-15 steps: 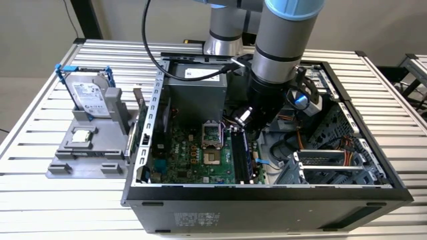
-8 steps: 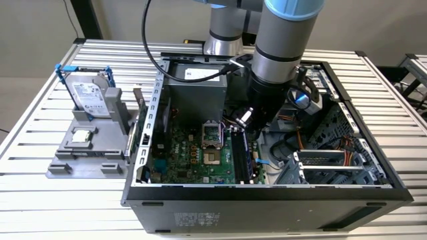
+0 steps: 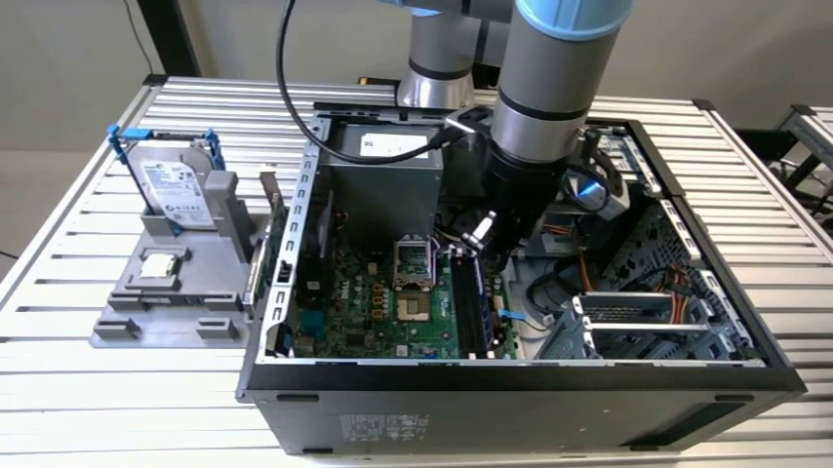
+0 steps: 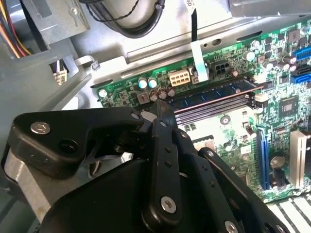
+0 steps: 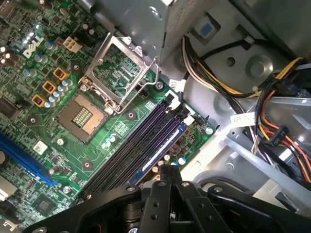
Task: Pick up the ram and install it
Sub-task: 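Press down the ram until it locks into place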
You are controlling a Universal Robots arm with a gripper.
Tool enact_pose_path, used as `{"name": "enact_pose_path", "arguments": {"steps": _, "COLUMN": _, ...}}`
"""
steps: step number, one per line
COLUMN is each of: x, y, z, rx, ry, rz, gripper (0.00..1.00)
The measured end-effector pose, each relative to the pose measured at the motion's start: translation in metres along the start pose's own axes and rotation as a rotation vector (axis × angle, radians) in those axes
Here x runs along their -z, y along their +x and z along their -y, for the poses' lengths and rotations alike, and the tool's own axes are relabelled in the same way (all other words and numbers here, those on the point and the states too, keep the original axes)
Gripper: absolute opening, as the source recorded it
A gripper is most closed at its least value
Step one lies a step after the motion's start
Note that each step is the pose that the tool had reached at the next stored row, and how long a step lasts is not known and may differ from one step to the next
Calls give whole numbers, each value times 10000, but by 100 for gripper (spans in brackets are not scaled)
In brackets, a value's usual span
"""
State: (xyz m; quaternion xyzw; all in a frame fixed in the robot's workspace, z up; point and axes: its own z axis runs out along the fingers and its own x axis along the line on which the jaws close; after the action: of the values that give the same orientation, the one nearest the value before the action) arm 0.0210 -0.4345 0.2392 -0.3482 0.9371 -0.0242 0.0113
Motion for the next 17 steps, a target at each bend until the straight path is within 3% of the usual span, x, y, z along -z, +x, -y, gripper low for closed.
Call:
{"name": "enact_pose_path", "arguments": {"steps": 8, "x": -2, "y": 0, "z": -2, "rx": 508, "ry": -6, "rz": 33, "gripper": 0}}
{"name": "enact_pose_path", "arguments": {"steps": 12, "x": -1, "y": 1, "z": -3, "rx": 1010, "ry": -7, "rz": 60, "gripper": 0}}
{"name": "enact_pose_path", "arguments": {"steps": 17, "x": 15, "y": 8, "z": 4, "rx": 1268, "ry": -8, "rz": 72, "gripper": 0}}
